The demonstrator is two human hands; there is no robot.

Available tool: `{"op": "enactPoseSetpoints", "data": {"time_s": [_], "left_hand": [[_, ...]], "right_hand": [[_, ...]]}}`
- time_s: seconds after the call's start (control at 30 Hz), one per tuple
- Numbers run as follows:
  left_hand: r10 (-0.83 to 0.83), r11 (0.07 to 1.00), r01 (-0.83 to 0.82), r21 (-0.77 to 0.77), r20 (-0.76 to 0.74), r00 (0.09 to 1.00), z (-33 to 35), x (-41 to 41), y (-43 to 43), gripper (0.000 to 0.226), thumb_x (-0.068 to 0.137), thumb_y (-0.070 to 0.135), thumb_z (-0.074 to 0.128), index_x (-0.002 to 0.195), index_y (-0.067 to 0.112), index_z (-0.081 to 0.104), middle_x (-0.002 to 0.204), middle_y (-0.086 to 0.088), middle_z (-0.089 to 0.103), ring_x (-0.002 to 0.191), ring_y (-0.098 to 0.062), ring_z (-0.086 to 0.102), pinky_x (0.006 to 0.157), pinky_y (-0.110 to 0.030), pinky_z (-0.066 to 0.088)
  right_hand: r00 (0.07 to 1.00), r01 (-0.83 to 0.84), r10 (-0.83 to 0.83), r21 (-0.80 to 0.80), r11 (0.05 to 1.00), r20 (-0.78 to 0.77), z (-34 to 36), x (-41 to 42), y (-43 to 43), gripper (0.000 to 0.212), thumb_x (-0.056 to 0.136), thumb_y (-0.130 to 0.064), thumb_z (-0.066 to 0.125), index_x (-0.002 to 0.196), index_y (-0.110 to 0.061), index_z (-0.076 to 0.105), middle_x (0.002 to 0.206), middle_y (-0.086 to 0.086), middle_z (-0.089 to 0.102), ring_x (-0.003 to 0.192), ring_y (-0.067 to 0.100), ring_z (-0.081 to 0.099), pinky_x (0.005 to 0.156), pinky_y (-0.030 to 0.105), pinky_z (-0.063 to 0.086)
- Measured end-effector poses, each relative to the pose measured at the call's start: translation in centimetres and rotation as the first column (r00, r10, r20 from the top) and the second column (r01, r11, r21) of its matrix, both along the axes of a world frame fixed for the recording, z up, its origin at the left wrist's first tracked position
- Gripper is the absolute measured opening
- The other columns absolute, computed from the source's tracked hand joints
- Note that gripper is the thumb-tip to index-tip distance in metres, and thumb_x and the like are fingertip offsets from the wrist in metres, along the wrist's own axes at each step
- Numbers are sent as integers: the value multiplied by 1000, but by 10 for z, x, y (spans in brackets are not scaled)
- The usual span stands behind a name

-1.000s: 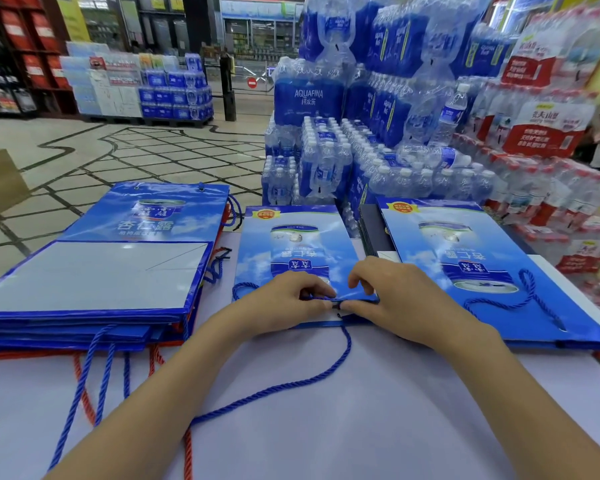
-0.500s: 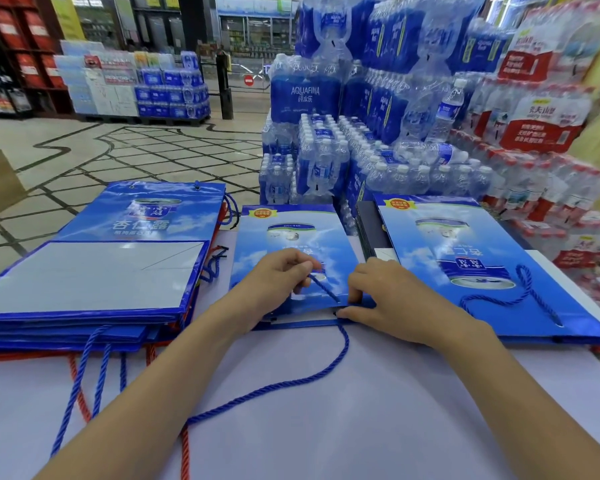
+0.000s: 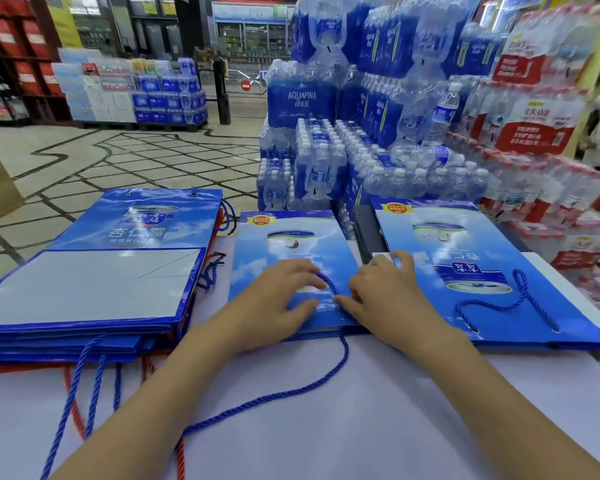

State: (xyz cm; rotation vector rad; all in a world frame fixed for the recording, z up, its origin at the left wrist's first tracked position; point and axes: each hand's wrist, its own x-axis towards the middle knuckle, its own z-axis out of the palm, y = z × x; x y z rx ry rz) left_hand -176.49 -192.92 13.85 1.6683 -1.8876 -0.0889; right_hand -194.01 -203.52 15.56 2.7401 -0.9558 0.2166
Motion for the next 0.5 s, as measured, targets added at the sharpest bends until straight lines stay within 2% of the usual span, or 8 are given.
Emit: {"op": "enactPoseSetpoints", "data": {"time_s": [0.1, 0.2, 0.27, 0.3, 0.37, 0.4, 0.47, 0.5], "left_hand": [[-57, 973, 29, 229, 118, 991, -9, -6, 1, 61, 87, 56, 60, 140, 27, 47, 153, 10, 31, 140, -2, 21, 108, -6, 6], [-57, 948, 1, 317, 166, 984, -8, -4, -1, 66, 87, 62, 54, 145, 35, 39, 157, 16, 22, 145, -3, 11, 112, -16, 8], [-74, 936, -36, 350, 296, 952, -3, -7, -2, 61, 90, 66, 43, 143, 37, 40, 156, 15, 27, 145, -6, 19, 114, -24, 18], [-88, 940, -59, 337, 403, 911, -2, -9, -3, 61, 89, 69, 33, 139, 36, 45, 151, 13, 38, 139, -10, 34, 110, -28, 29], [-46, 984, -65, 167, 584, 811, 0, -13, -5, 66, 84, 64, 15, 120, 30, 58, 119, 5, 65, 104, -21, 63, 81, -33, 50], [13, 998, -44, 37, 601, 799, 1, -15, -6, 60, 84, 57, 17, 108, 26, 63, 96, 2, 71, 81, -25, 67, 65, -31, 51], [144, 978, -34, -205, 551, 822, 4, -14, -7, 44, 88, 39, 31, 88, 20, 70, 62, -2, 66, 47, -30, 59, 40, -27, 45], [223, 945, -61, -321, 497, 839, 8, -13, -6, 41, 91, 33, 34, 83, 17, 71, 54, -4, 62, 38, -30, 53, 34, -27, 41]], "right_hand": [[996, 79, -76, 62, 995, -40, 3, -11, -10, 32, 96, -54, 45, 93, -29, 63, 101, -10, 62, 120, 16, 42, 113, 50, 6], [997, 75, -70, 147, 986, -36, 5, -16, -16, 26, 94, -53, 50, 91, -30, 64, 94, -12, 60, 121, 12, 39, 115, 51, 2], [998, 56, -61, 196, 979, 24, 3, -16, -17, 21, 96, -47, 49, 95, -32, 64, 92, -11, 57, 121, 11, 38, 116, 48, 2], [995, 44, -62, 214, 976, 79, 2, -16, -18, 20, 98, -43, 47, 99, -32, 64, 91, -10, 57, 119, 12, 39, 116, 46, 3], [959, 6, -77, 250, 968, 274, -3, -15, -22, 21, 101, -34, 43, 104, -30, 63, 87, -10, 61, 110, 15, 51, 114, 43, 17], [909, -19, -100, 281, 959, 404, -3, -16, -24, 21, 102, -30, 43, 103, -28, 64, 84, -8, 65, 99, 19, 57, 108, 43, 28], [747, -56, -210, 375, 925, 631, 3, -19, -24, 21, 102, -26, 45, 100, -23, 66, 79, -4, 70, 83, 23, 61, 88, 39, 44], [669, -64, -264, 408, 911, 695, 7, -21, -22, 21, 101, -26, 47, 99, -21, 67, 78, -3, 71, 80, 23, 61, 81, 37, 46]]}}
